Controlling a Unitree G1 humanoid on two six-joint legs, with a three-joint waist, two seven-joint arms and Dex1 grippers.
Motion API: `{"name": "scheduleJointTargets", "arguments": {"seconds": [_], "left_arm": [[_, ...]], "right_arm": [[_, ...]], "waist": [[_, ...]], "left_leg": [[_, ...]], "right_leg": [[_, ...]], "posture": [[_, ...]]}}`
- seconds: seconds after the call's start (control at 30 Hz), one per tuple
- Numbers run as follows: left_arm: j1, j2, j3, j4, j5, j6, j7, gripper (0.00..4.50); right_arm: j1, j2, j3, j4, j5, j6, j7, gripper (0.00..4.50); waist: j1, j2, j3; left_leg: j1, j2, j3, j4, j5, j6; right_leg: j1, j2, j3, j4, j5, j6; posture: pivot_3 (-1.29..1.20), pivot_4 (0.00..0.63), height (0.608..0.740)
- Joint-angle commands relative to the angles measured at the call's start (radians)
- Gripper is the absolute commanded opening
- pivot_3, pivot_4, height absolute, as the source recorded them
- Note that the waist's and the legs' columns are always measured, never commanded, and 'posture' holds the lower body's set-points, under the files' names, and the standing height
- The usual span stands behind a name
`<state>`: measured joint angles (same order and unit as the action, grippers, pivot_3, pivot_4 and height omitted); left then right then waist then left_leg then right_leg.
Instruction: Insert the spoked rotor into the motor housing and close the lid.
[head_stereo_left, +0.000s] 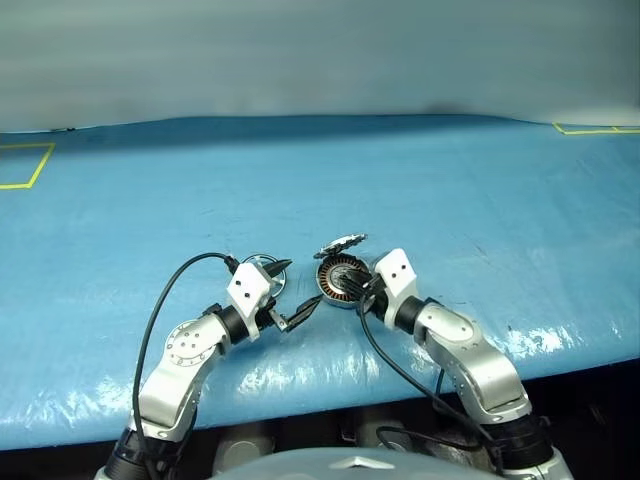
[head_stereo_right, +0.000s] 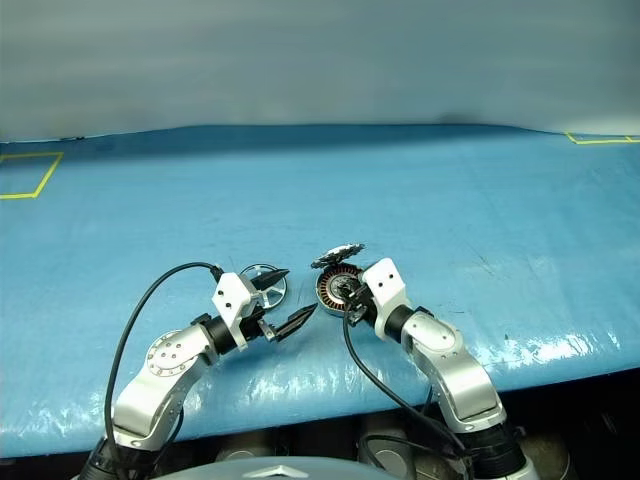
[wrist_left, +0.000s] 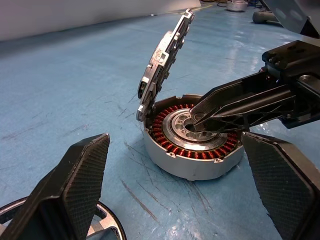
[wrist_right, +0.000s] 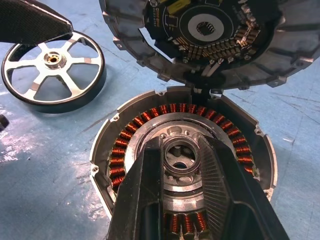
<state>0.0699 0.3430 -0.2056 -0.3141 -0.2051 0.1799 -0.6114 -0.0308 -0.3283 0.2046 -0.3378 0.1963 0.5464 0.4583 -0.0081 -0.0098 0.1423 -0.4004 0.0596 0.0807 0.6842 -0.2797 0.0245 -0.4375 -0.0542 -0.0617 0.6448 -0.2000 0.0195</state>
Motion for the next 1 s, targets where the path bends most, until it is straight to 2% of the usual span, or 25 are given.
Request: {"name": "scheduleJointTargets", "arguments": {"seconds": [0.03,1.0], "left_arm": [[0.0,-0.007,0.003,-0.009,-0.001,-0.025,0.002,4.5],[0.011,-0.007,-0.002,-0.023,0.001,-0.017,0.001,4.5]], "right_arm": [[-0.011,0.001,0.0,-0.015,-0.003,-0.015,0.004,0.66],[-0.039,0.007,0.015,0.028,-0.033,-0.011,0.019,0.66]], "waist": [[0.0,0.0,0.0],[-0.001,0.0,0.0]], "left_leg": [[0.0,0.0,0.0,0.0,0.0,0.0],[0.0,0.0,0.0,0.0,0.0,0.0]], "right_leg": [[0.0,0.0,0.0,0.0,0.0,0.0],[0.0,0.0,0.0,0.0,0.0,0.0]], "posture": [[0.0,0.15,0.74],[0.0,0.15,0.74]]}}
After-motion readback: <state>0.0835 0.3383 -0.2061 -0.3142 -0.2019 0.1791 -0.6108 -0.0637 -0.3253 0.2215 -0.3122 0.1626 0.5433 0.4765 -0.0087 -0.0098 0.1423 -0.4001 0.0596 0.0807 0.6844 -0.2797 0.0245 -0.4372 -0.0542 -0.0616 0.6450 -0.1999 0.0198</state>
